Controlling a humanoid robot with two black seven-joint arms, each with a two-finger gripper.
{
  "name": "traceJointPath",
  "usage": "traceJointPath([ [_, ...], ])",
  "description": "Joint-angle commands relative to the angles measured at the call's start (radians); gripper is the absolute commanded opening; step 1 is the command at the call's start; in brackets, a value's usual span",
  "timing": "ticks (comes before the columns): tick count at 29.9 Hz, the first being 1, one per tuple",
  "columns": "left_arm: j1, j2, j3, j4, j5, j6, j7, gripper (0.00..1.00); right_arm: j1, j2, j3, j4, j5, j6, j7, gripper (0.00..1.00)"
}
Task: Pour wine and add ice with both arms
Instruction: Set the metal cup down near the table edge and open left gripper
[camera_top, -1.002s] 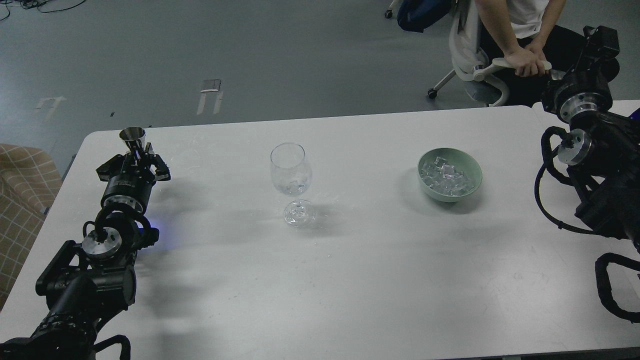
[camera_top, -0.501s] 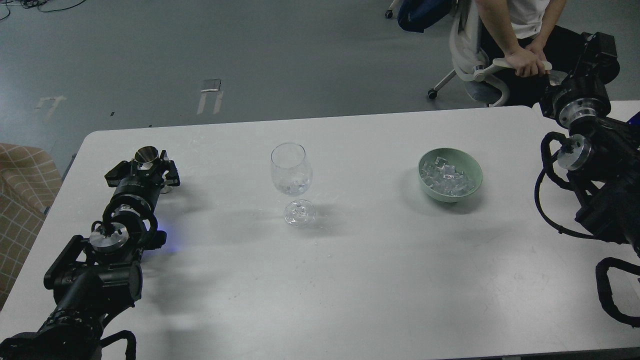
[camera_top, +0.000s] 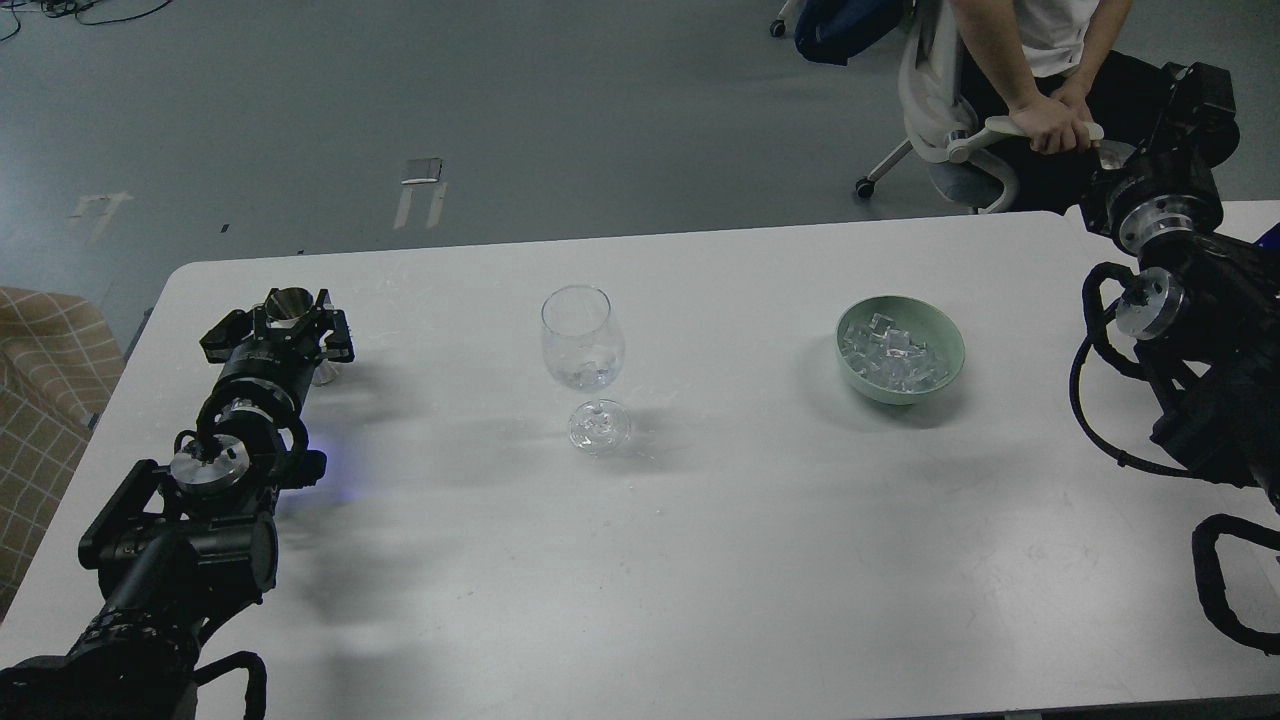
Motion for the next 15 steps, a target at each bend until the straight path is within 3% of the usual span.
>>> traceJointPath([
  [1,-0.019,0.0,0.004,-0.002,0.002,0.004,0.0,0.68,-0.008,-0.019,-0.001,0.023,0.002,0.0,0.0,1.0],
  [7,-0.038,0.003,0.008,-0.005,0.008,0.016,-0.001,0.73,-0.019,-0.036,0.0,0.032,0.003,0.005,0.0,1.0],
  [15,-0.058,0.068,0.013,-0.142,0.014,0.106,-0.005,0.9,-0.022,-0.056,0.002,0.043,0.005,0.028,0.0,1.0],
])
